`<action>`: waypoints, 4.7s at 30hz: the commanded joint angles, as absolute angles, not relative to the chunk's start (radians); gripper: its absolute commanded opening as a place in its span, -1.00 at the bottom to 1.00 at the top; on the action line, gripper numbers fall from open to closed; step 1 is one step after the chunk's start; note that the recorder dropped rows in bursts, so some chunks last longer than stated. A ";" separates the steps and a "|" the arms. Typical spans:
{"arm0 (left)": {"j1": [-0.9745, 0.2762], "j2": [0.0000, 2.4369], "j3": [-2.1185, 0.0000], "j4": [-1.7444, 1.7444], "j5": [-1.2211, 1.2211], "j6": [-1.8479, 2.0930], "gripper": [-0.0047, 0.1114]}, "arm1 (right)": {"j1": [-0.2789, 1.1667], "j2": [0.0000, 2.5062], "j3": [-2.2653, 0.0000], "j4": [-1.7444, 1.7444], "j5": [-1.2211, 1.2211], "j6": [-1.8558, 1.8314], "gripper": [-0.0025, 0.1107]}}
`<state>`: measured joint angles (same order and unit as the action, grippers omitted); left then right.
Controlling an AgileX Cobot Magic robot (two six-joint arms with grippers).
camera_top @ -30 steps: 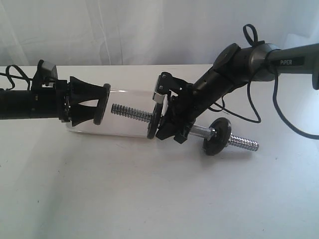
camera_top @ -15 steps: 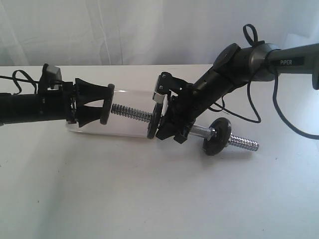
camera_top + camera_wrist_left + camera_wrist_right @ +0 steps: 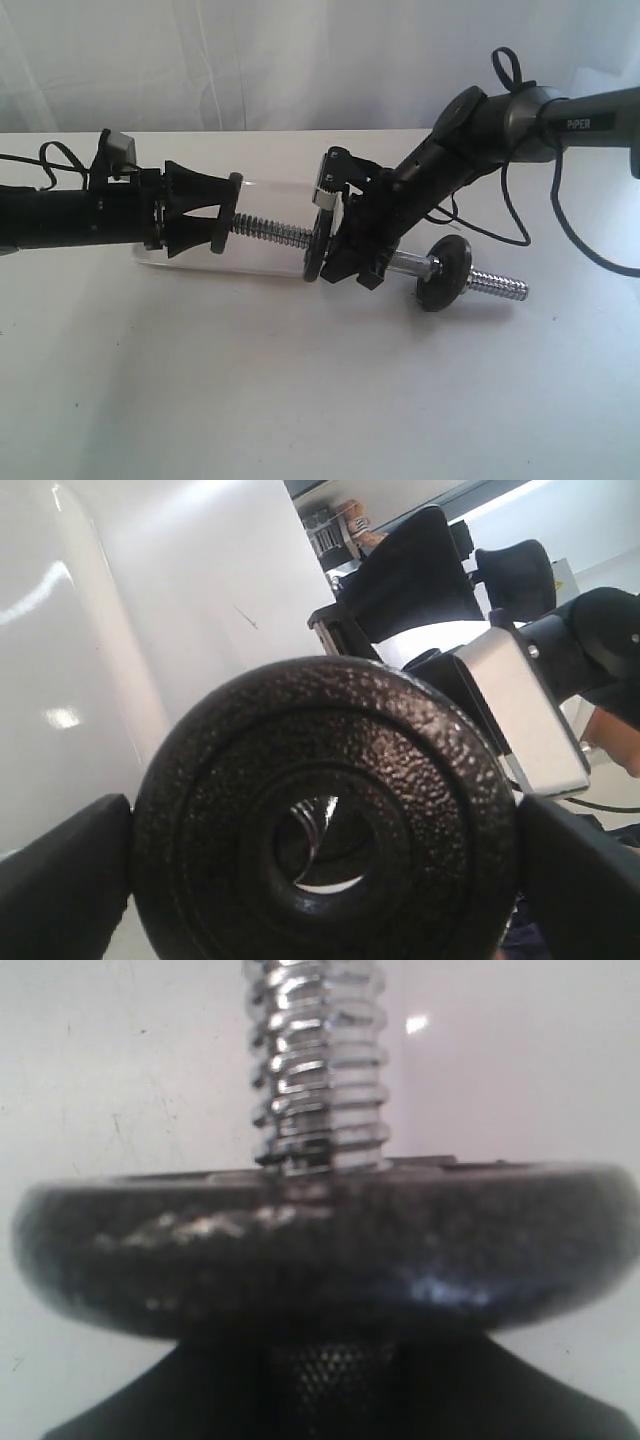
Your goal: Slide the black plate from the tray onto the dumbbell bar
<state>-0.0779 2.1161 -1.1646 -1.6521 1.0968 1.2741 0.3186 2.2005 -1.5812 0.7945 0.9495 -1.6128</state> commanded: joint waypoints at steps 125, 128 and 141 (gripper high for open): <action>-0.083 2.153 -1.213 -1.691 1.221 1.365 -0.92 | 0.319 2.156 -1.592 0.996 0.944 -1.727 -0.96; -0.119 2.153 -1.213 -1.719 1.221 1.391 -0.92 | 0.319 2.156 -1.592 0.998 0.947 -1.727 -0.96; -0.203 2.153 -1.211 -1.744 1.221 1.421 -0.92 | 0.319 2.156 -1.592 1.038 0.990 -1.792 -0.96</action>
